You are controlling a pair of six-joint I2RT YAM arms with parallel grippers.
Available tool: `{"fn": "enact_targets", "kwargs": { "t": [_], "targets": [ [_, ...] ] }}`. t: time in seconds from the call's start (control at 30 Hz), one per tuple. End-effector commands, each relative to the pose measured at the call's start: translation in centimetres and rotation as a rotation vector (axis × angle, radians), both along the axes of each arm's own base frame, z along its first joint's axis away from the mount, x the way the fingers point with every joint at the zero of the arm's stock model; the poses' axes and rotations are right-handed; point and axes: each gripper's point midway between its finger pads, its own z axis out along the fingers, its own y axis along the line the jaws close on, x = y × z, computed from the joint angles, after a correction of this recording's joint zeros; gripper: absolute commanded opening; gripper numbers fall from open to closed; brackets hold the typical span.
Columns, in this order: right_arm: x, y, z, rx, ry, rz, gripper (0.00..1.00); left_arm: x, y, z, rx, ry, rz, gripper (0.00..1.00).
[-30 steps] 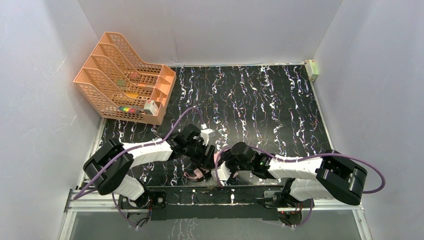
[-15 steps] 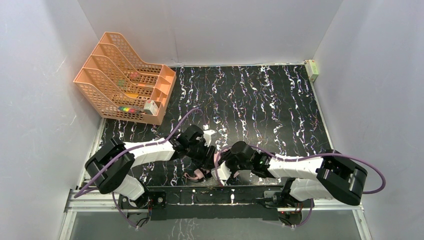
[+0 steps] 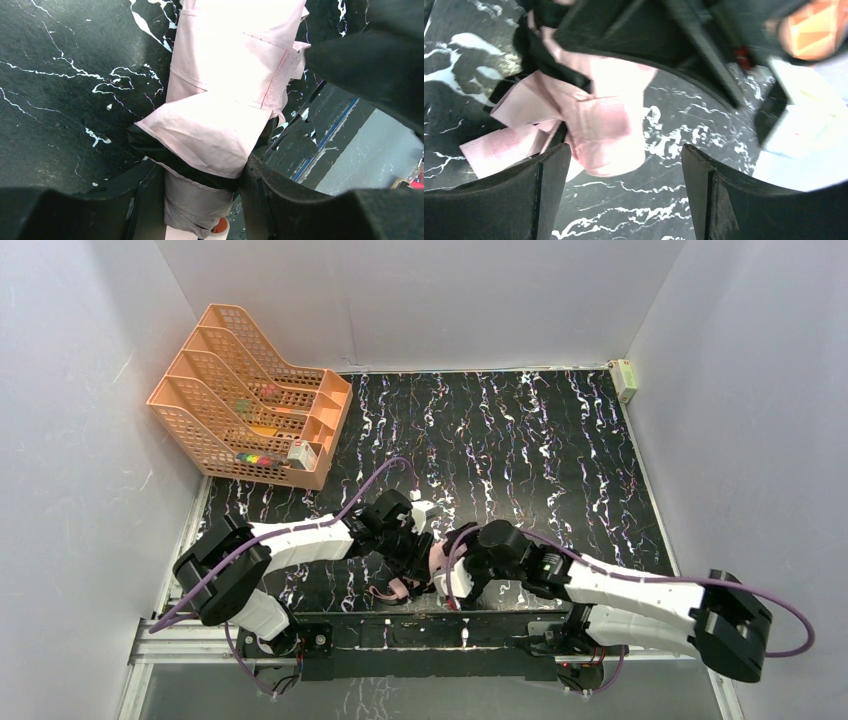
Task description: Put away the umbrella
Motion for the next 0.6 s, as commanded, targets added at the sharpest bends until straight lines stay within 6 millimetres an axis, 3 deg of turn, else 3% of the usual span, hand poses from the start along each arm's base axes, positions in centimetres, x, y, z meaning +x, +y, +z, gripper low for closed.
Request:
{"fn": "enact_targets", "kwargs": {
  "t": [0.0,0.17,0.3,0.4,0.57],
  "targets": [
    [0.4,0.8,6.5,0.250,0.054,-0.135,0.90,-0.4,3.2,-2.9,0.181,0.018,0.034,0.11],
    [2.2,-0.4,12.9,0.606,0.259,-0.498,0.89,-0.3,3.6,-3.2,0.207,0.017,0.053,0.06],
    [2.9,-1.8,14.5,0.803,0.498,-0.786,0.85,0.3,4.2,-3.3,0.232,-0.008,0.104,0.02],
    [2.8,-2.5,13.4,0.869,0.713,-1.017,0.79,0.7,4.5,-3.3,0.247,-0.020,0.140,0.01],
    [0.8,-4.2,9.1,0.819,1.027,-1.463,0.81,1.1,4.9,-3.4,0.271,-0.031,0.186,0.00]
  ]
}}
